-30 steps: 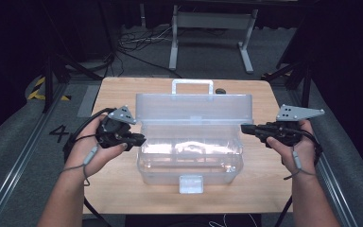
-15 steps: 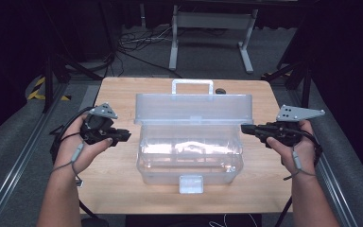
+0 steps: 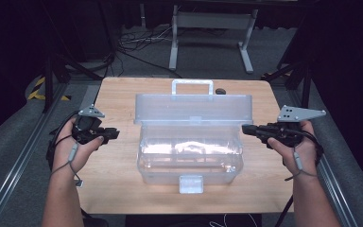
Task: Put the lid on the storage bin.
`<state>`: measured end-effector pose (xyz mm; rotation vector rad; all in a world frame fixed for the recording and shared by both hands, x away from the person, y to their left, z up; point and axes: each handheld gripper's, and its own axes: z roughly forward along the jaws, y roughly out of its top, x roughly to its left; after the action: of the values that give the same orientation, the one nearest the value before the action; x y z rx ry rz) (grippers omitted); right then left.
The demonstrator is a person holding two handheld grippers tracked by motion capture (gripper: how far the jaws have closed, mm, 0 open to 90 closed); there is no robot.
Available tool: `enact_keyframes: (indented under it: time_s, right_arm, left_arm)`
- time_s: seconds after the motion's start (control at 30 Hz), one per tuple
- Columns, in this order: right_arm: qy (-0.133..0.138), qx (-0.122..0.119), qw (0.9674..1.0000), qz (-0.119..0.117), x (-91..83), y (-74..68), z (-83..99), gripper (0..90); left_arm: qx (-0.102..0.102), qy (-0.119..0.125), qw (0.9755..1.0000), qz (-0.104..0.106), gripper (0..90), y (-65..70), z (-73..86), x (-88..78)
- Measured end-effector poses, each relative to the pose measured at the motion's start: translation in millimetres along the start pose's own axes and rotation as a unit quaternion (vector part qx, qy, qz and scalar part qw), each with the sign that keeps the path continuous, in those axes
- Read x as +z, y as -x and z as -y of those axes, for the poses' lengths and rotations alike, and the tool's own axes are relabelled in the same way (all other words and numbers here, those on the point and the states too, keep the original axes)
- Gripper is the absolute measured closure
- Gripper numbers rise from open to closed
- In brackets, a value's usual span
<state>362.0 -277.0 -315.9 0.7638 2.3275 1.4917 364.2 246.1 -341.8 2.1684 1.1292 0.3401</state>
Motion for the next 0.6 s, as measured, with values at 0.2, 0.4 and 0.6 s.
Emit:
enact_keyframes:
  time_s: [0.2,0.4,0.6]
  right_arm:
    - [-0.004,0.002,1.0000,-0.002,-0.5,-0.9,0.4,90.0]
    - [-0.018,0.006,0.9998,-0.007,-0.2,-0.6,1.3,90.0]
    - [-0.030,0.006,0.9995,-0.010,0.0,-1.7,1.6,90.0]
  left_arm:
    - [-0.028,0.000,0.9993,-0.027,78.5,-10.3,9.5,11.2]
    - [-0.038,-0.010,0.9986,-0.035,78.8,-16.5,14.4,21.4]
    - [-0.038,-0.021,0.9984,-0.037,76.5,-21.2,19.1,30.3]
